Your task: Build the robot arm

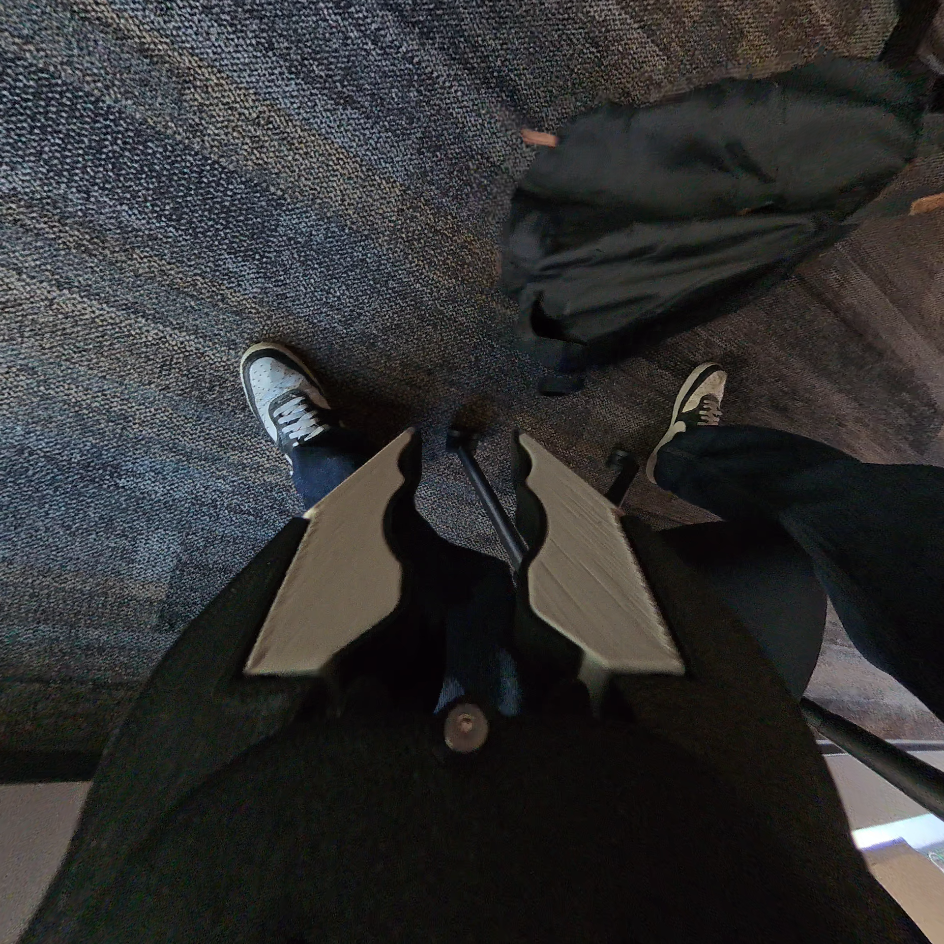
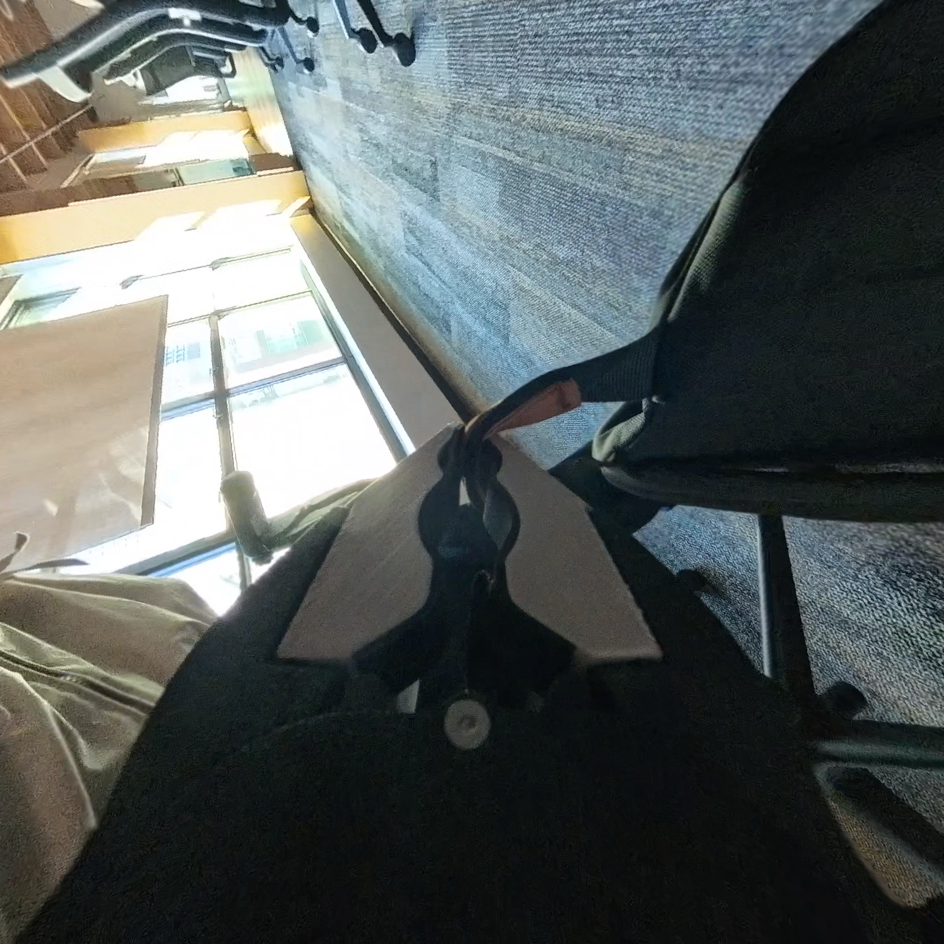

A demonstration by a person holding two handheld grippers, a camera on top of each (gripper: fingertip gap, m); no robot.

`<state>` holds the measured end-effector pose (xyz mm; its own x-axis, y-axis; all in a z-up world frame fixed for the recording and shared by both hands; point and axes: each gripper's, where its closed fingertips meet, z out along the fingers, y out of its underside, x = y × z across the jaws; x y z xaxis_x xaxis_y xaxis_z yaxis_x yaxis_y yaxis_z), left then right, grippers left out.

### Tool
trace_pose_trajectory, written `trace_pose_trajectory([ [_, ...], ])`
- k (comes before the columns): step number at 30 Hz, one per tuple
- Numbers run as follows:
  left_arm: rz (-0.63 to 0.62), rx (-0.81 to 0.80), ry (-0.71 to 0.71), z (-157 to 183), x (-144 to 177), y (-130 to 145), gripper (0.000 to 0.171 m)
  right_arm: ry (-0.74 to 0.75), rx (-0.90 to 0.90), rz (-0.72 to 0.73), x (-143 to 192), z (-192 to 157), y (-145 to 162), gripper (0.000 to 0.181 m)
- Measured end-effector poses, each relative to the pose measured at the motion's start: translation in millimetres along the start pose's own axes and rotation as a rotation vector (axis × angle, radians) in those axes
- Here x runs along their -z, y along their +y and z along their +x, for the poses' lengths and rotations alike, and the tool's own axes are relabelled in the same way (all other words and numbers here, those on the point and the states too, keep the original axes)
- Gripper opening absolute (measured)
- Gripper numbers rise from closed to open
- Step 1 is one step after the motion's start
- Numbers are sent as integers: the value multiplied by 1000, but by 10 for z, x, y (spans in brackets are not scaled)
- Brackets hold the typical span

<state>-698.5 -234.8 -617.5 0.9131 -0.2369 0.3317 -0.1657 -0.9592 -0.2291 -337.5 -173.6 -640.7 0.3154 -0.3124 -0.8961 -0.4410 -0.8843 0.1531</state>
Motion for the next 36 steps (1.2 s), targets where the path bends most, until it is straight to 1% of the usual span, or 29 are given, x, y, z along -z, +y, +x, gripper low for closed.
trace_pose_trajectory([
  [2, -6, -4, 7, 58, 9, 5, 34, 25, -29, 42, 232, 102, -17, 1],
  [5, -20, -23, 28, 200, -68, 1, 33, 57, -71, 140, 562, 276, -164, 1],
  [7, -30, -28, 51, 330, -144, -14, 33, 37, -96, 231, 796, 343, -335, 1],
  [10, -41, -24, 113, 604, -250, -43, 33, -48, -120, 402, 1159, 318, -686, 2],
  [13, -63, -65, 156, 865, -349, -29, 33, -67, -32, 427, 1299, 198, -930, 2],
  [17, -96, -146, 178, 1060, -478, 14, 33, -226, 17, 528, 1347, -55, -1400, 2],
  [19, -108, -170, 191, 1121, -536, 40, 33, -323, 53, 545, 1220, -191, -1604, 2],
  [22, -122, -223, 210, 1208, -652, 56, 31, -469, 83, 574, 918, -383, -1921, 3],
  [23, -121, -245, 233, 1268, -718, 20, 27, -502, 94, 595, 818, -438, -2040, 3],
  [26, -123, -346, 273, 1438, -1037, -177, 27, -625, 120, 642, 493, -608, -2396, 2],
  [28, -99, -390, 289, 1556, -1256, -331, 28, -657, 158, 631, 188, -739, -2673, 2],
  [31, -70, -416, 304, 1677, -1536, -441, 28, -755, 176, 613, -260, -1004, -3140, 2],
  [32, -65, -425, 308, 1692, -1608, -438, 28, -765, 188, 613, -396, -1087, -3307, 2],
  [34, -87, -446, 322, 1675, -1719, -350, 28, -788, 198, 592, -687, -1244, -3641, 2],
  [35, -106, -454, 326, 1638, -1757, -287, 28, -768, 210, 562, -901, -1323, -3793, 2],
  [36, -126, -459, 332, 1592, -1780, -231, 29, -702, 264, 502, -1199, -1391, -3901, 2],
])
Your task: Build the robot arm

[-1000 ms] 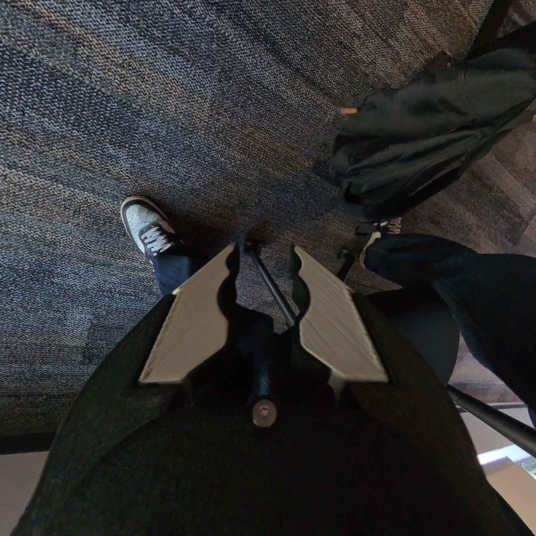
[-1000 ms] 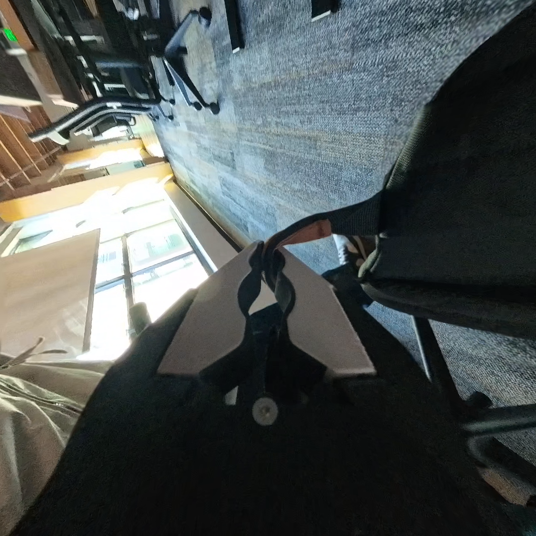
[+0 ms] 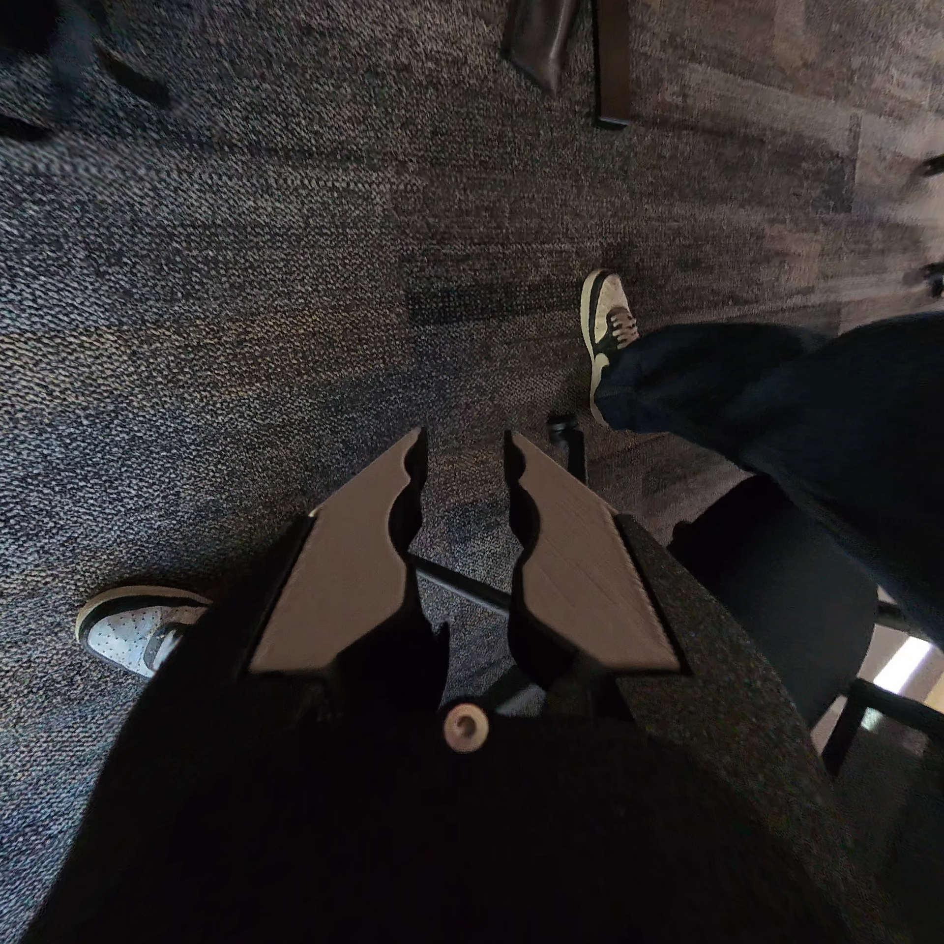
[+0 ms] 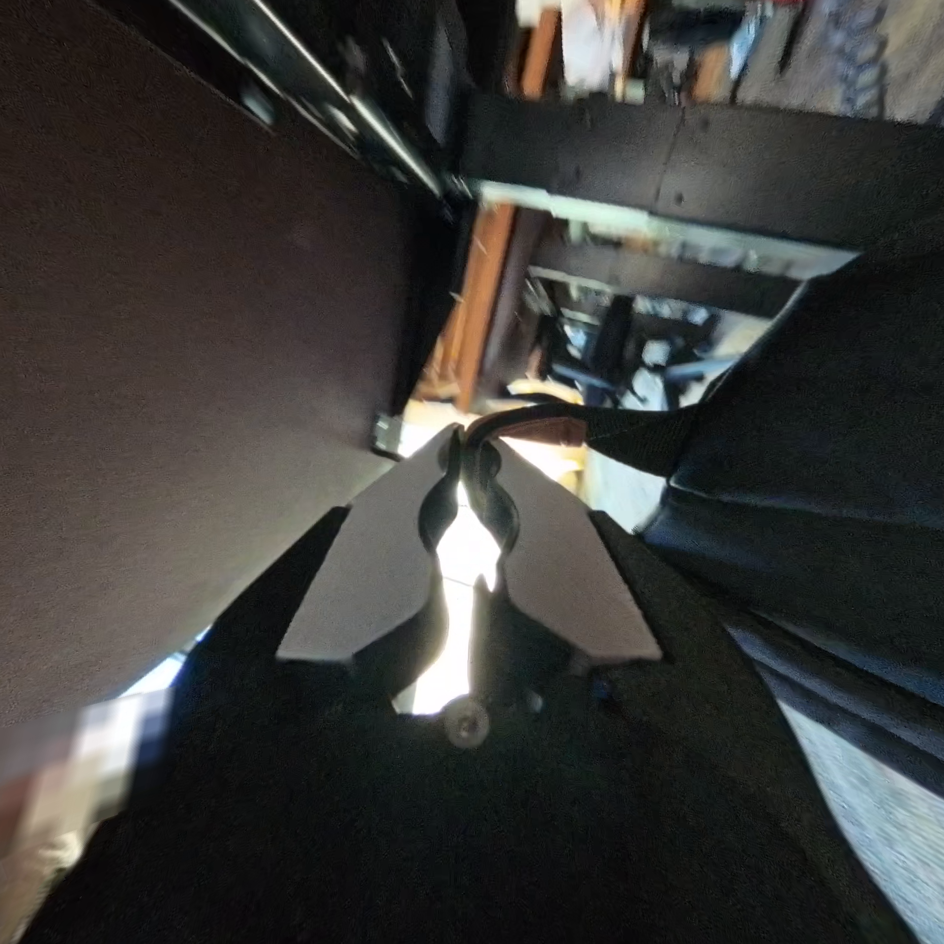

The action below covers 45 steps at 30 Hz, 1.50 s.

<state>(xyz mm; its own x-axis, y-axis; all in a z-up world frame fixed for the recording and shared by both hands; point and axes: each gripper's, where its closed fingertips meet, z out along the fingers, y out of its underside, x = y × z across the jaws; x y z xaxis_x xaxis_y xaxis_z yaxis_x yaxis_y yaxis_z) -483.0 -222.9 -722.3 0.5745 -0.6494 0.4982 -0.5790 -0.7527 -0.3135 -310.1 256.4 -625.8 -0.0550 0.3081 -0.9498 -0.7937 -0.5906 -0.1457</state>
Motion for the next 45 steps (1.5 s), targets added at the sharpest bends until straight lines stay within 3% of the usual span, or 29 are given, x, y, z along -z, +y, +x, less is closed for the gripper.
trace_pose_trajectory([
  [2, -21, -3, 11, -74, 12, 70, 29, 112, 31, -150, -525, 419, 176, 3],
  [5, 8, 8, 25, -177, 84, -18, 29, -3, -59, -126, -1066, 654, 31, 3],
  [6, 14, 13, 31, -199, 101, -44, 29, 26, -49, -148, -1194, 772, 39, 3],
  [9, -7, -2, 25, -280, 124, -4, 29, 64, 18, -164, -1294, 970, 92, 5],
  [11, -15, -3, 11, -346, 143, 17, 31, 56, 26, -150, -1102, 953, 124, 10],
  [14, 14, 11, -32, -459, 165, -47, 33, 120, 87, -170, -493, 1004, 261, 37],
  [16, 29, 31, -54, -481, 158, -122, 34, 205, 114, -205, 83, 1135, 480, 41],
  [18, 56, 6, -65, -409, 137, -224, 34, 341, 146, -268, 775, 1390, 914, 41],
  [21, 86, -89, -126, -295, 78, -407, 34, 498, 71, -394, 1859, 1742, 1797, 45],
  [24, 130, -135, -140, -56, -48, -591, 34, 555, -23, -552, 2780, 1772, 2645, 49],
  [26, 144, -193, -174, 121, -155, -662, 36, 609, 6, -622, 3133, 1746, 2917, 48],
  [28, 153, -285, -223, 297, -240, -705, 36, 477, -2, -621, 2997, 1336, 2890, 52],
  [30, 187, -356, -265, 471, -291, -726, 36, 410, 168, -714, 2951, 932, 2895, 49],
  [35, 221, -429, -242, 1077, -522, -518, 36, 409, 590, -931, 3489, 98, 2971, 54],
  [40, 143, -447, -119, 1707, -757, -149, 36, 595, 933, -1160, 4790, -453, 2816, 58],
  [42, 137, -470, -123, 1661, -675, -128, 36, 687, 1047, -1247, 5484, -470, 2572, 54],
  [44, 81, -523, -118, 1441, -655, -143, 37, 847, 1157, -1250, 6250, -206, 2148, 43],
  [45, 10, -565, -118, 1265, -685, -144, 41, 924, 1120, -1246, 6646, -15, 1992, 42],
])
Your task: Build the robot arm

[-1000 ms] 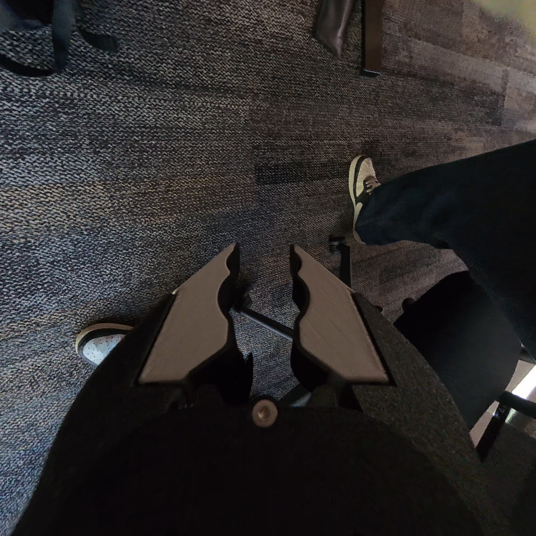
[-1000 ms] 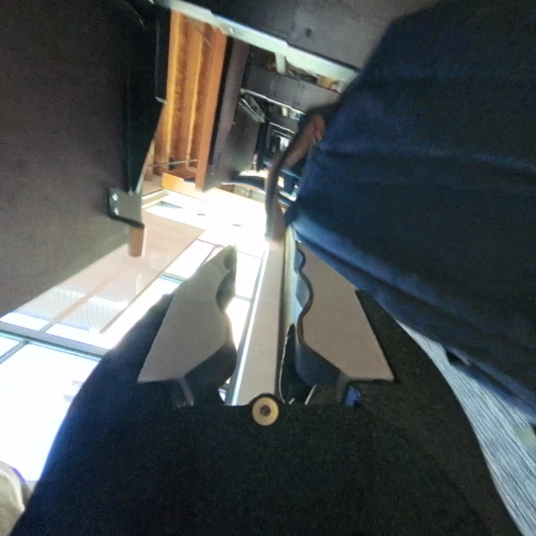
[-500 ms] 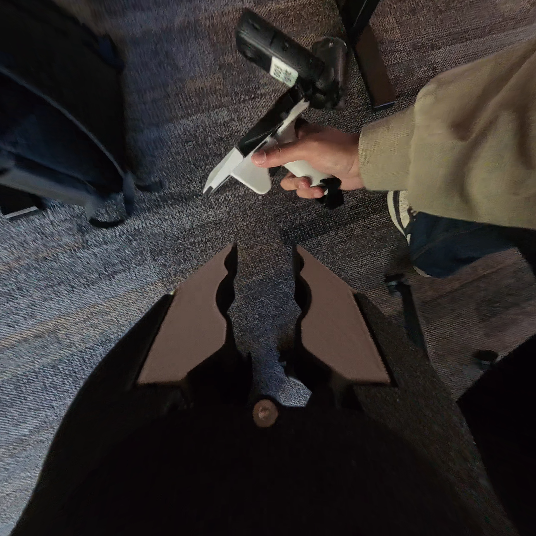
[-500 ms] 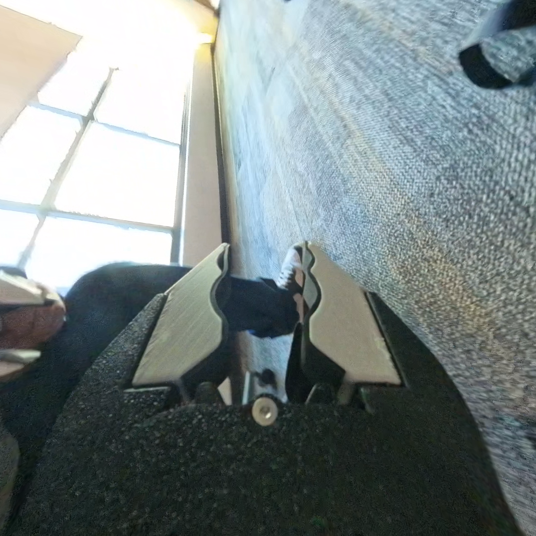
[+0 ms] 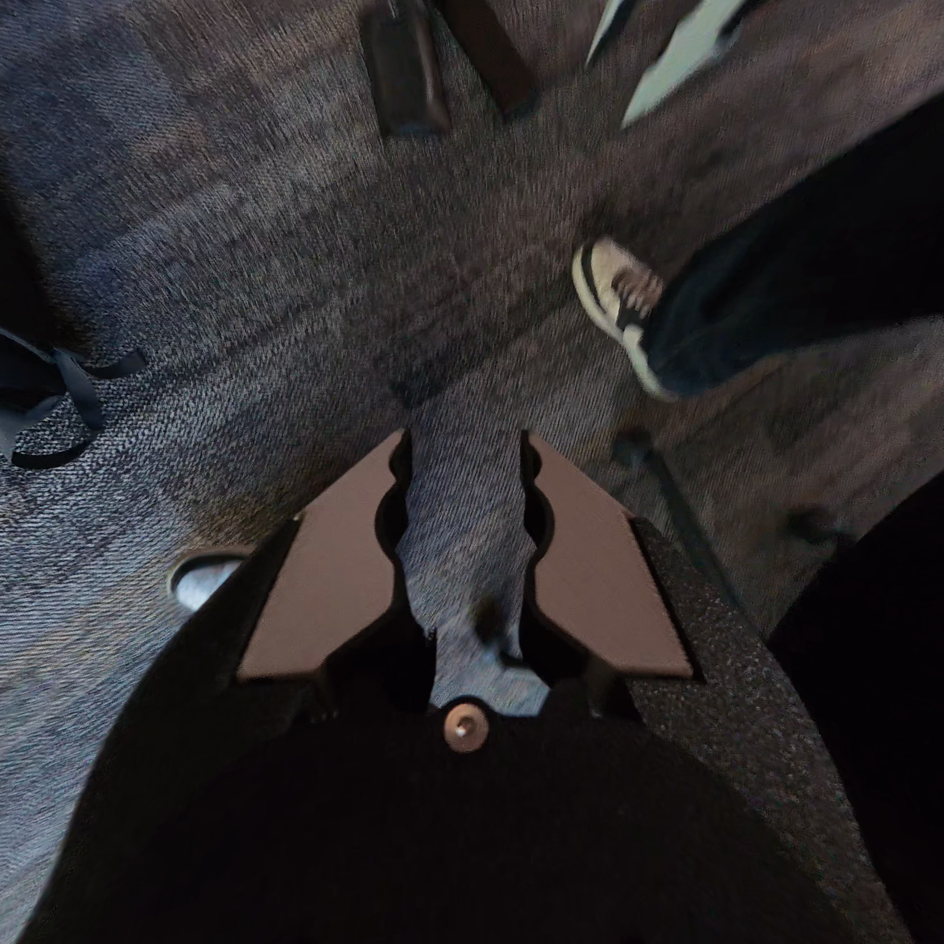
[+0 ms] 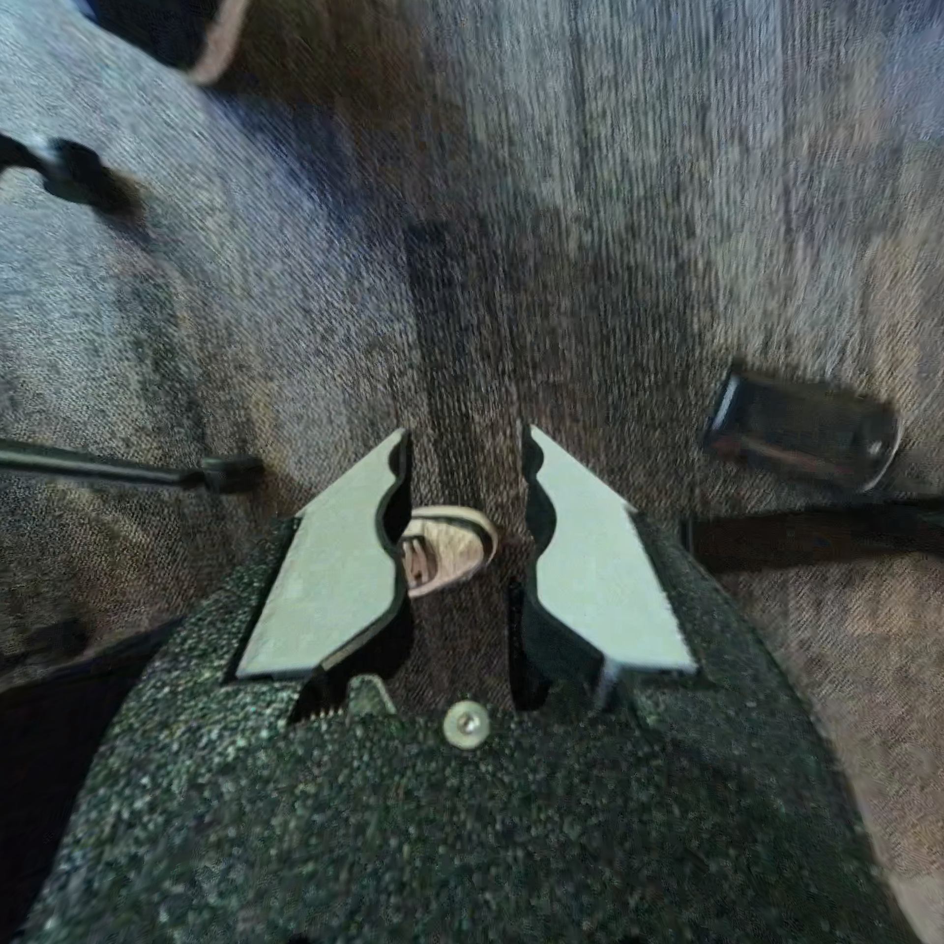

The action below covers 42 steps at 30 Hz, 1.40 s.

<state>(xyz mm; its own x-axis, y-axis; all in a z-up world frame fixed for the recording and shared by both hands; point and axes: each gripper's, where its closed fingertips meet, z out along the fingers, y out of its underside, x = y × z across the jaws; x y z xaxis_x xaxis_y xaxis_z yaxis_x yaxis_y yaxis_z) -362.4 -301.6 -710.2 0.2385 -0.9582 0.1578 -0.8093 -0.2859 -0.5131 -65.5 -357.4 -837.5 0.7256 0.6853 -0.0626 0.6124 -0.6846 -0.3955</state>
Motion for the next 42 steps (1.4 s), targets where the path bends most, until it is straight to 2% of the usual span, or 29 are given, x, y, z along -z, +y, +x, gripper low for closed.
trace_pose_trajectory([
  [1, -51, -53, 14, -189, -62, 71, 44, -9, -100, -42, -134, 131, 376, 46],
  [3, -100, -161, 45, -609, -267, 189, 45, -48, -277, -58, -423, 323, 885, 50],
  [5, -146, -224, 35, -1108, -612, 383, 45, -9, -322, -128, -781, 571, 1281, 50],
  [7, -183, -217, 63, -1475, -994, 656, 44, 27, -312, -253, -1168, 827, 1606, 50],
  [9, -204, -174, 114, -1697, -1282, 933, 45, 19, -339, -329, -1481, 1062, 1753, 50],
  [12, -196, -112, 132, -1995, -1477, 1299, 46, 34, -346, -375, -1733, 1454, 1809, 48],
  [14, -192, -42, 119, -2202, -1478, 1530, 44, 37, -353, -424, -1808, 1715, 1884, 48],
  [17, -257, 67, 114, -2442, -1342, 1939, 44, 43, -375, -481, -1900, 2116, 1991, 48],
  [20, -297, 198, 106, -2626, -1260, 2151, 44, 44, -393, -533, -2037, 2489, 2107, 50],
  [23, -330, 301, 138, -2662, -1282, 2204, 44, 45, -412, -580, -2225, 2869, 2187, 60],
  [26, -358, 292, 130, -2669, -1329, 2179, 44, 11, -592, -435, -2492, 3210, 1928, 68],
  [28, -356, 300, 139, -2627, -1377, 2092, 44, 38, -708, -355, -2593, 3481, 1832, 72],
  [30, -346, 298, 156, -2582, -1430, 1968, 44, 129, -716, -307, -2559, 3875, 1835, 67],
  [33, -345, 252, 165, -2594, -1519, 1800, 44, 183, -618, -211, -2446, 4390, 1638, 62],
  [37, -363, 229, 196, -2633, -1671, 1587, 44, 190, -478, -231, -2608, 4725, 1504, 58],
  [40, -356, 225, 235, -2599, -1767, 1400, 43, 140, -547, -209, -2796, 4847, 1520, 61],
  [41, -354, 218, 246, -2581, -1784, 1356, 43, 76, -578, -199, -2834, 4795, 1516, 51],
  [42, -356, 212, 256, -2559, -1798, 1329, 43, 32, -610, -186, -2838, 4777, 1505, 51],
])
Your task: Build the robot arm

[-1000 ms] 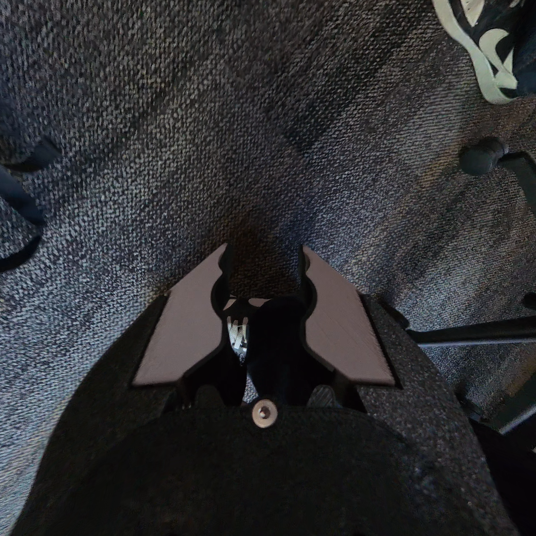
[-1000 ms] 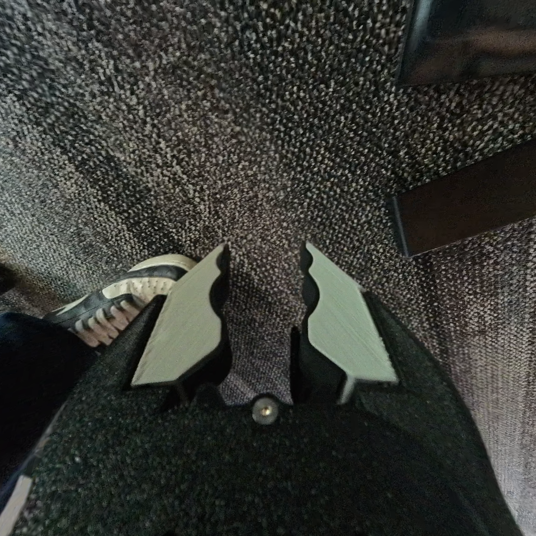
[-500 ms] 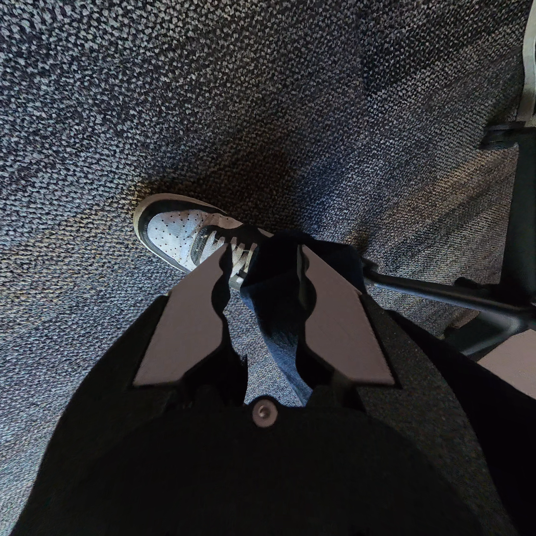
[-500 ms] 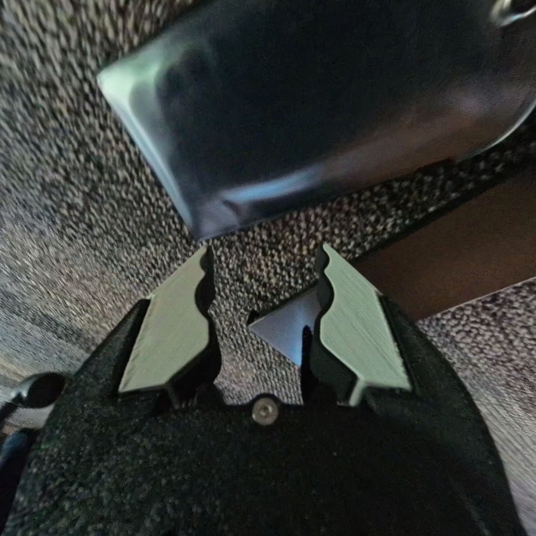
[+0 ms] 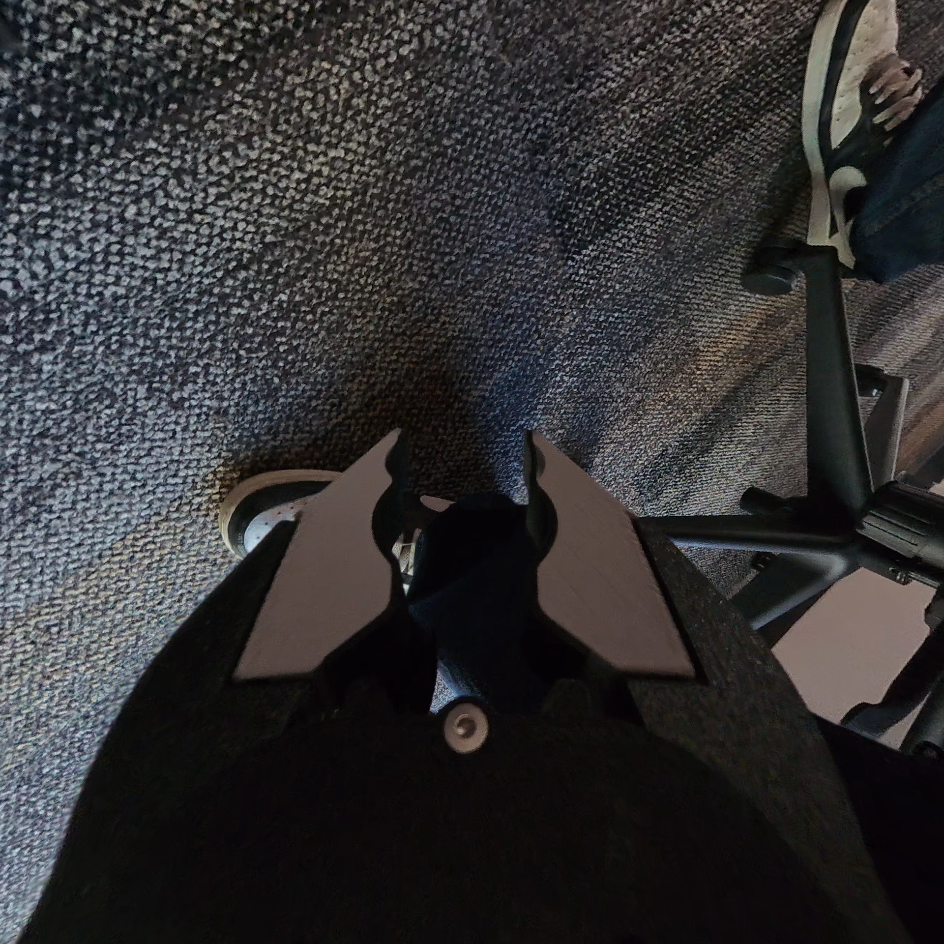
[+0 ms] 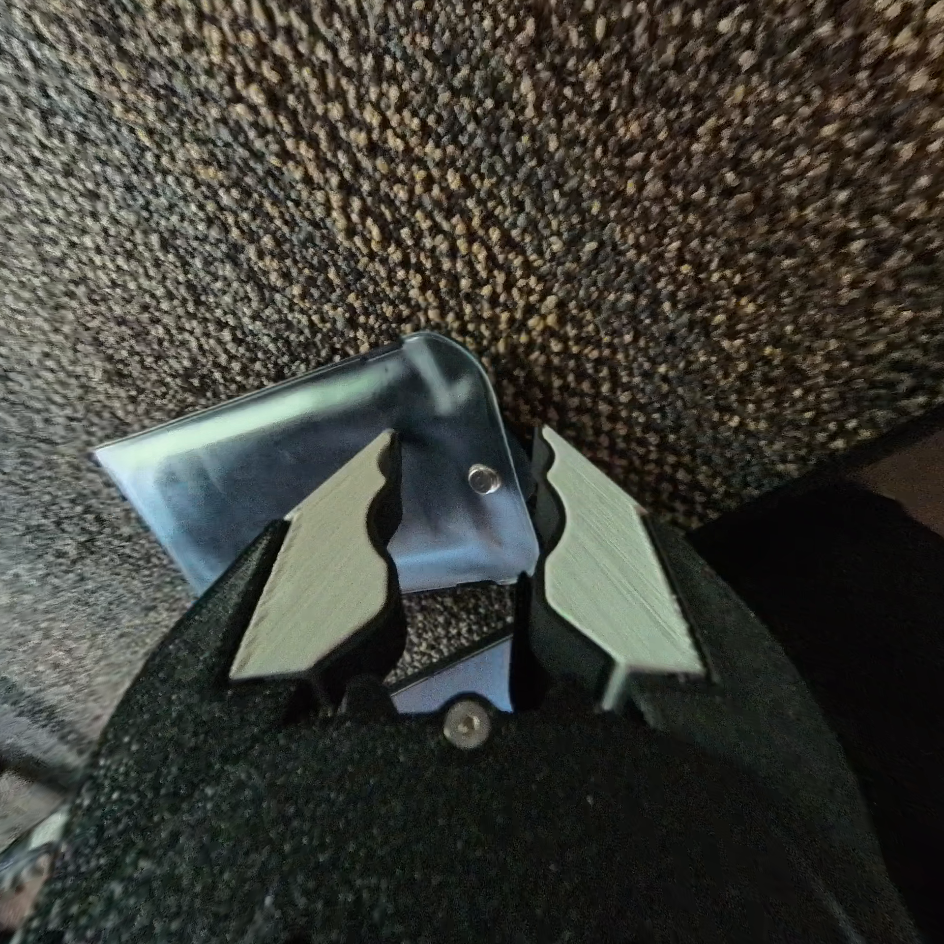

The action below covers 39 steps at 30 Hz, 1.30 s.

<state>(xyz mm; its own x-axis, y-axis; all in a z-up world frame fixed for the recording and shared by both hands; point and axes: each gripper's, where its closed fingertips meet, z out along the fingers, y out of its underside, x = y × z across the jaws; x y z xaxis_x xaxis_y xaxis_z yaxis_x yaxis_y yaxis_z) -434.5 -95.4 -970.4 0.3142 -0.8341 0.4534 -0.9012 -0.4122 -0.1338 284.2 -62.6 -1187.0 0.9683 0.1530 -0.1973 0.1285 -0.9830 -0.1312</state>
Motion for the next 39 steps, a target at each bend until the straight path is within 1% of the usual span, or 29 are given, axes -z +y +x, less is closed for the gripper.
trace_pose_trajectory([
  [1, -6, -4, 10, 24, -12, -11, 43, -42, -15, -3, 4, -37, 5, 44],
  [2, -12, -5, 21, 48, -30, -13, 43, -99, -15, -30, -3, -110, 60, 32],
  [3, -20, -6, 31, 65, -49, -8, 43, -129, -14, -76, -14, -149, 141, 23],
  [4, -30, -9, 37, 74, -67, -1, 43, -159, -24, -86, 8, -206, 165, 9],
  [5, -40, -16, 40, 78, -77, 5, 43, -226, -49, -67, 58, -323, 135, 2],
  [6, -48, -26, 41, 77, -78, 7, 43, -298, -80, -60, 130, -451, 99, 0],
  [7, -53, -35, 36, 66, -69, 0, 43, -341, -72, -50, 238, -576, 61, 0],
  [8, -54, -40, 32, 51, -54, -15, 42, -354, -29, -40, 362, -683, 29, 0],
  [10, -45, -35, 36, 33, -26, -66, 42, -295, 69, -24, 644, -794, -67, 0],
  [12, -30, -24, 47, 29, -13, -125, 41, -200, 159, 41, 1020, -825, -307, 0],
  [13, -28, -22, 53, 33, -13, -144, 41, -137, 197, 87, 1226, -802, -458, 0],
  [14, -28, -25, 55, 37, -14, -159, 41, -43, 248, 115, 1413, -731, -583, 0],
  [16, -29, -42, 52, 41, -16, -189, 41, 87, 325, 144, 1689, -642, -758, 0],
  [20, -26, -61, 53, 69, -2, -233, 41, 284, 399, 166, 1934, -484, -896, 0],
  [22, -33, -61, 52, 66, -2, -216, 40, 296, 375, 172, 1978, -460, -911, 0],
  [25, -43, -49, 62, 68, -20, -185, 40, 290, 370, 145, 1975, -443, -881, 0],
  [26, -47, -47, 64, 69, -22, -173, 40, 252, 359, 130, 1971, -480, -858, 0],
  [29, -51, -49, 63, 58, -26, -172, 40, 36, 291, 56, 1909, -708, -722, 0],
  [31, -49, -42, 73, 70, -28, -192, 40, -33, 273, -6, 1755, -739, -619, 0],
  [33, -51, -47, 76, 81, -29, -204, 40, -57, 281, -83, 1485, -701, -521, 0],
  [35, -54, -58, 72, 87, -27, -213, 40, 4, 330, -130, 1177, -552, -544, 0],
  [36, -54, -60, 72, 90, -26, -218, 40, 95, 364, -146, 1036, -373, -608, 0],
  [37, -55, -58, 74, 96, -27, -221, 40, 152, 402, -181, 893, -218, -639, 0],
  [39, -55, -54, 81, 117, -28, -221, 40, 233, 417, -263, 584, 69, -651, 2],
])
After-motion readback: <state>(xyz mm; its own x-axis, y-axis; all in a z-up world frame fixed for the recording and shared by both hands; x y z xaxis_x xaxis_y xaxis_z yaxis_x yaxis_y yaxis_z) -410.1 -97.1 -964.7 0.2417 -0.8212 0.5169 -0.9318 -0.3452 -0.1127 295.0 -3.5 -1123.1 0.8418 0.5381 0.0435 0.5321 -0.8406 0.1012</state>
